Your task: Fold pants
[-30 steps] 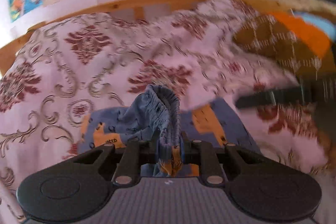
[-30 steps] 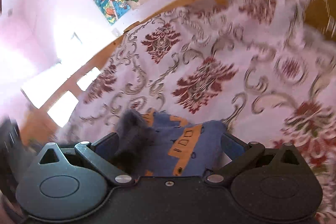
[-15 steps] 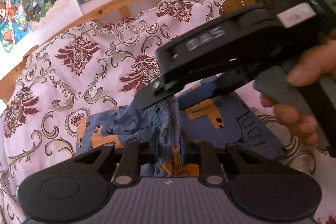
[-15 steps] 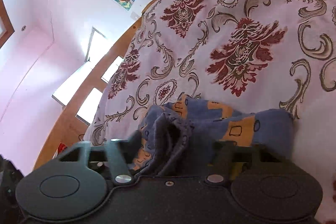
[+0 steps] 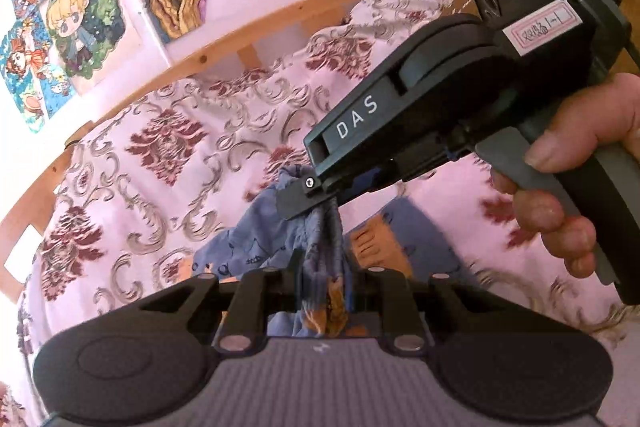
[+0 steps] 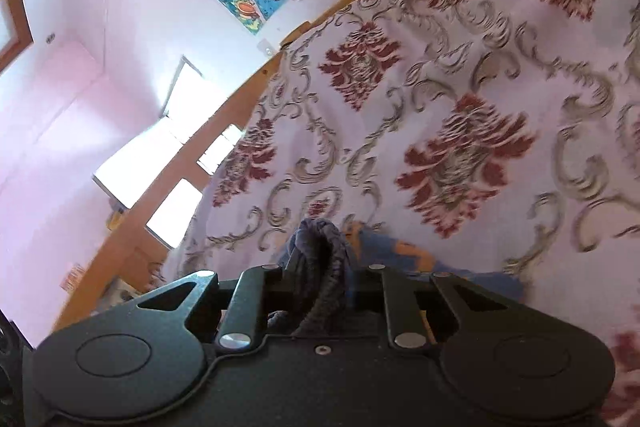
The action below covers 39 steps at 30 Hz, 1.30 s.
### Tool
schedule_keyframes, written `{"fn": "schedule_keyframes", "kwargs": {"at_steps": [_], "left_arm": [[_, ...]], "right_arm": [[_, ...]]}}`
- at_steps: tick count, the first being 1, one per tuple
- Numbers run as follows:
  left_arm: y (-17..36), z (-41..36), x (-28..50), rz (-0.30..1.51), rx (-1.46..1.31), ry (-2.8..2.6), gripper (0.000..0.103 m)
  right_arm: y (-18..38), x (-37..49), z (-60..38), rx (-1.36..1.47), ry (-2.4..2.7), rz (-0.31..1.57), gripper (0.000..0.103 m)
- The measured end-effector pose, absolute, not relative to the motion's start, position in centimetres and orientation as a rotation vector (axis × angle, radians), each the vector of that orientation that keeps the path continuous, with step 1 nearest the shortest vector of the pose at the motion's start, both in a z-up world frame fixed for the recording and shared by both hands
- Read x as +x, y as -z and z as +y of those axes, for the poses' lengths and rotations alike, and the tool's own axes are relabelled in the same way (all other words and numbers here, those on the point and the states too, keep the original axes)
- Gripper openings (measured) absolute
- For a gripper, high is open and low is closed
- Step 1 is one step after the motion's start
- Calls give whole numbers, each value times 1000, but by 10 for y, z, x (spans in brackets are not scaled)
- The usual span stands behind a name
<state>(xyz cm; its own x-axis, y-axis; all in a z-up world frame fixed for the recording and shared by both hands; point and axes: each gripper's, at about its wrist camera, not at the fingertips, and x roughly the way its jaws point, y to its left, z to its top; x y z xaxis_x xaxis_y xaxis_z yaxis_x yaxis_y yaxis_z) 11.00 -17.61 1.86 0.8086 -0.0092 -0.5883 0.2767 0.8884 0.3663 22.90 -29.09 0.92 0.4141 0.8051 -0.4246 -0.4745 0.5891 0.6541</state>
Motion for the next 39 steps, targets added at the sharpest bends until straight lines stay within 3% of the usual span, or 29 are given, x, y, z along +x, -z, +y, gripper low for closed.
{"fn": "schedule_keyframes", "kwargs": {"at_steps": [13, 16, 19, 21, 25, 26, 27, 28, 31, 39], "left_arm": [[26, -223, 125, 710, 461, 291, 23], [38, -225, 123, 720, 471, 302, 33], [40, -222, 120, 720, 446, 338, 49], [36, -215, 116, 720, 407, 387, 68], [14, -168, 101, 683, 236, 514, 85], [7, -150, 97, 658, 173, 529, 94], [-1, -129, 93, 623, 107, 522, 102], [-6, -111, 91, 595, 54, 491, 103], [-5, -73, 92, 578, -17, 323, 103], [47, -17, 115, 782, -100, 48, 103]], "right_arm": [[37, 220, -335, 407, -695, 874, 20], [43, 218, -337, 410, -693, 871, 22], [41, 214, -339, 386, -684, 850, 37], [37, 210, -341, 373, -667, 830, 65], [21, 189, -349, 349, -573, 738, 92], [17, 182, -348, 336, -535, 709, 100], [13, 172, -346, 324, -490, 674, 102], [9, 162, -342, 311, -440, 644, 102], [7, 132, -320, 258, -298, 606, 102], [48, 103, -269, -57, -151, 722, 102]]}}
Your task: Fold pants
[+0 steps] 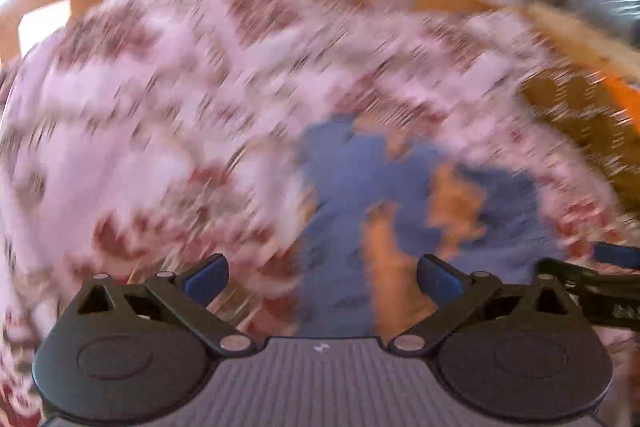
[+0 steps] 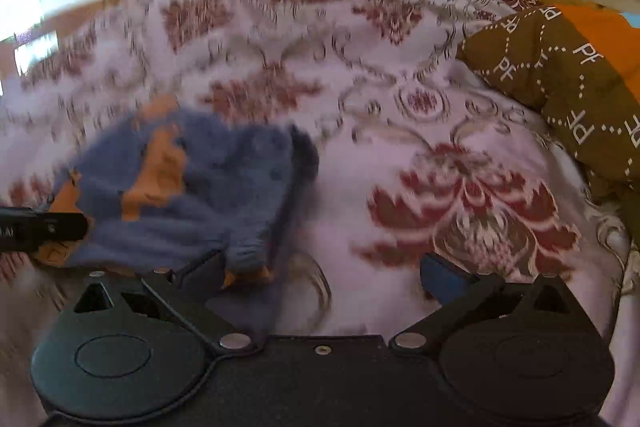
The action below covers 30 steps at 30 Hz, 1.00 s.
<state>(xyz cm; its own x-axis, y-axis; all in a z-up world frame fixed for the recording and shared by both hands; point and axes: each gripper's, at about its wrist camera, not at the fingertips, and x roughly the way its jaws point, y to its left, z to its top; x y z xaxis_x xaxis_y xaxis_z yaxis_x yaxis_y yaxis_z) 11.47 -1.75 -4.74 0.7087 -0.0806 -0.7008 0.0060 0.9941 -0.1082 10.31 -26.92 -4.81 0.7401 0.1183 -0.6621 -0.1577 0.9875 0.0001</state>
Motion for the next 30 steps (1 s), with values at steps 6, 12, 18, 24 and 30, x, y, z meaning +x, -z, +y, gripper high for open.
{"fn": "schedule_keyframes", "kwargs": {"at_steps": [6, 12, 18, 24, 30], "left_arm": [[60, -8, 94, 784, -51, 70, 103], [37, -4, 74, 696, -87, 88, 103], [40, 10, 92, 710, -215, 75, 103], [61, 7, 86, 726, -153, 51, 102], [67, -2, 84, 725, -86, 36, 102]], "right_arm": [[47, 89, -273, -81, -152, 712, 102], [-3, 117, -272, -88, -314, 581, 102], [-8, 243, -201, 5, -735, 790, 102], [29, 288, -127, -299, -772, 863, 102], [37, 305, -115, -360, -745, 806, 102]]}}
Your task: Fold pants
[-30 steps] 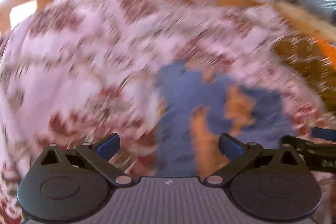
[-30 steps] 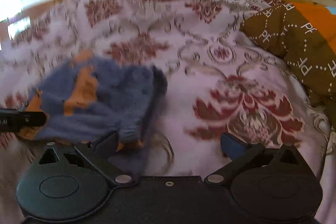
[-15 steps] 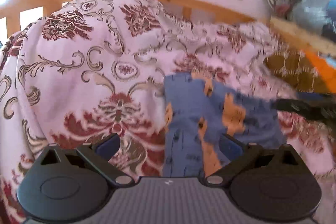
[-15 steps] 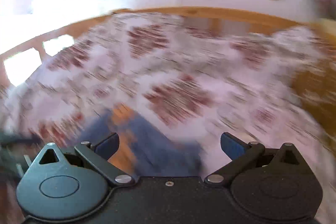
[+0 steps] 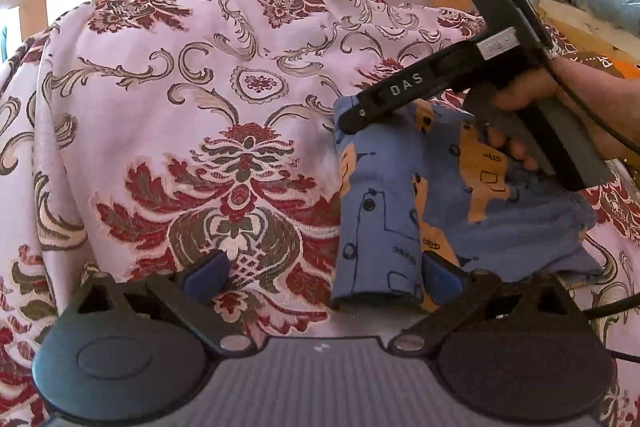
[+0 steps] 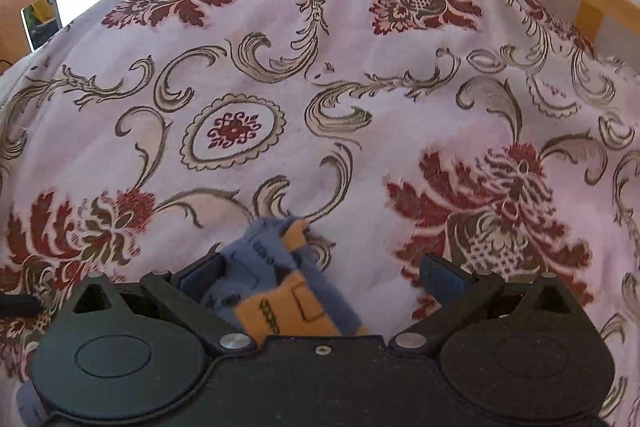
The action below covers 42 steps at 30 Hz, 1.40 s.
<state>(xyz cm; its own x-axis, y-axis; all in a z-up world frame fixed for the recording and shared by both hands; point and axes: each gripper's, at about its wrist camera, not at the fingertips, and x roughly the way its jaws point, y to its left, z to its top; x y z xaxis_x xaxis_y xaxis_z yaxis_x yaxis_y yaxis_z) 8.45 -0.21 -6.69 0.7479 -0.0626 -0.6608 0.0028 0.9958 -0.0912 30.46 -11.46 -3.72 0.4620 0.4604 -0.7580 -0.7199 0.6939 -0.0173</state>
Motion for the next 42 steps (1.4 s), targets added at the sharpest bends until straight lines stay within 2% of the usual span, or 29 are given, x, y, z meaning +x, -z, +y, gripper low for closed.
{"fn": "schedule_keyframes", "kwargs": {"at_steps": [10, 19, 22, 27, 29, 36, 42], "left_arm": [[69, -2, 82, 724, -81, 43, 102], [46, 11, 81, 706, -190, 43, 103], [39, 11, 85, 656, -192, 58, 103], [68, 2, 107, 763, -76, 42, 103], [71, -1, 103, 739, -45, 45, 103], [54, 4, 99, 771, -74, 75, 103], [22, 10, 104, 715, -134, 262, 103]], "right_arm": [[-20, 255, -157, -200, -626, 655, 102], [2, 155, -224, -169, -233, 501, 102], [18, 143, -238, -144, -161, 513, 102], [48, 141, -251, -151, -137, 606, 102], [56, 140, -256, -146, -158, 623, 102], [29, 118, -272, -64, -272, 525, 102], [26, 126, -304, 172, -511, 644, 102]]}}
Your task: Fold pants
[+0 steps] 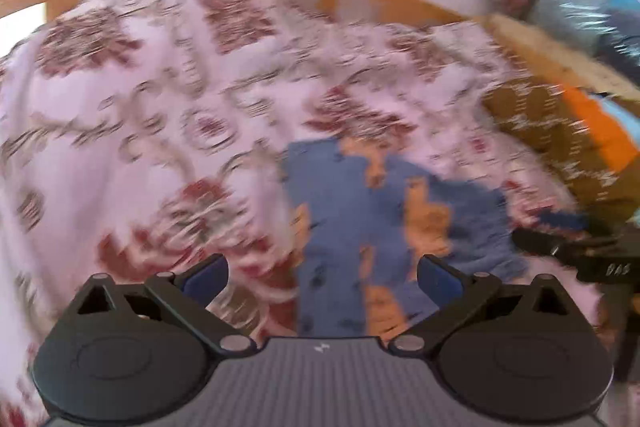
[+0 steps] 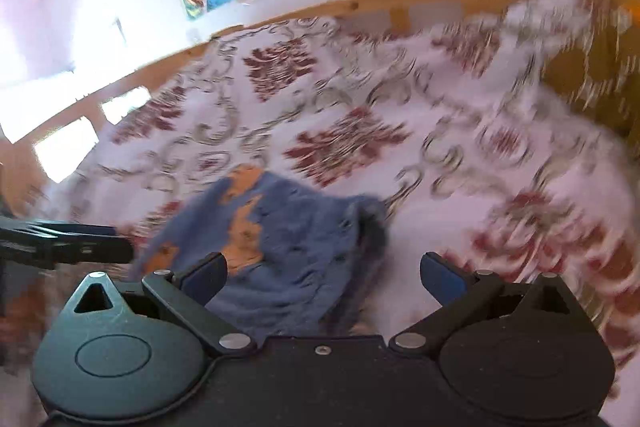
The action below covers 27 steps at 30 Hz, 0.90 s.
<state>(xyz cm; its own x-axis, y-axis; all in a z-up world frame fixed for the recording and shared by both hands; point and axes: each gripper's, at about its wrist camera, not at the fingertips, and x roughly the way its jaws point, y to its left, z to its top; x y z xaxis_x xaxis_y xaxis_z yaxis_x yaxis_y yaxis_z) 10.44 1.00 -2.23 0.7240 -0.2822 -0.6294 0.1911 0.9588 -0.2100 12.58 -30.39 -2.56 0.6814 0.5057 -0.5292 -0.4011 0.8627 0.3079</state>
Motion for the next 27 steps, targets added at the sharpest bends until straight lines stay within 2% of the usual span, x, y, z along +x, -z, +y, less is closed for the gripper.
{"fn": "schedule_keyframes", "kwargs": {"at_steps": [11, 25, 27], "left_arm": [[47, -4, 137, 856, -82, 414, 103], [57, 12, 146, 814, -189, 458, 103], [57, 16, 148, 817, -209, 469, 103]], "right_arm": [[48, 136, -333, 494, -654, 793, 102], [57, 165, -322, 568, -675, 845, 102], [56, 164, -320, 557, -661, 841, 97]]}}
